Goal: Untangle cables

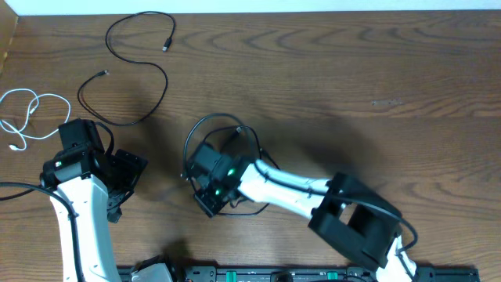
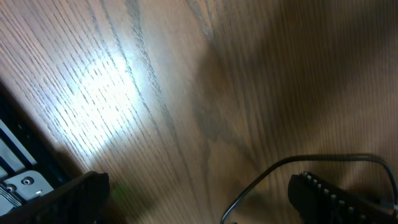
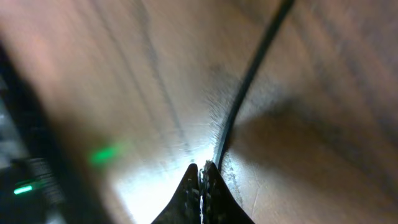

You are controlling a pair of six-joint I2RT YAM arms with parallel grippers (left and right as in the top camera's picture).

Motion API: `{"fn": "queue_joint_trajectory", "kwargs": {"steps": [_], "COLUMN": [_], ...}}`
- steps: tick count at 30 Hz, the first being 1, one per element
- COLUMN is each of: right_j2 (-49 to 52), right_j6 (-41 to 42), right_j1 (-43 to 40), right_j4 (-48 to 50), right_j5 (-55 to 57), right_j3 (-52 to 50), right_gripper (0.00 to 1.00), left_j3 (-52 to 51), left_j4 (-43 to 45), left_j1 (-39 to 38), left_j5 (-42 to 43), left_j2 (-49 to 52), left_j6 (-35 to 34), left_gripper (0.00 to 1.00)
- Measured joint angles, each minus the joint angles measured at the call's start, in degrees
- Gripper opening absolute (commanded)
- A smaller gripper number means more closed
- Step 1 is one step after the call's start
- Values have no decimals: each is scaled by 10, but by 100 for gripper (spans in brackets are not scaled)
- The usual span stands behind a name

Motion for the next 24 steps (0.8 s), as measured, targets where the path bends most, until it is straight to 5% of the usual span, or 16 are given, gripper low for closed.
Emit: {"fn": "queue_joint_trajectory", "kwargs": {"steps": [11,17,18,19,20,21,24], "right_j2": [-21,-33,-37,-45,-53,-65,-87], "right_j6": [-1,-2,-3,-2,-4,-2,-2], "right_j1": [-68,-115,-126,-141,-155,-174,-213], "right_j4": [-83,-146,-155,-168,-183,-201,-257], "right_j5": [-129,-136,-133,-127,-116,-95,-39], "right_j3": [0,0,0,0,0,0,0], "right_gripper": [2,15,23,41,92,99,99], "left_j3": [0,0,0,0,0,0,0], "left_j4": [0,1,1,0,1,6,34], "left_j1": [0,0,0,0,0,0,0], "left_j5": [0,0,0,0,0,0,9], "left_j2": [0,0,0,0,0,0,0], "left_j6": [0,0,0,0,0,0,-7], "left_gripper": [97,97,97,97,97,97,97]}}
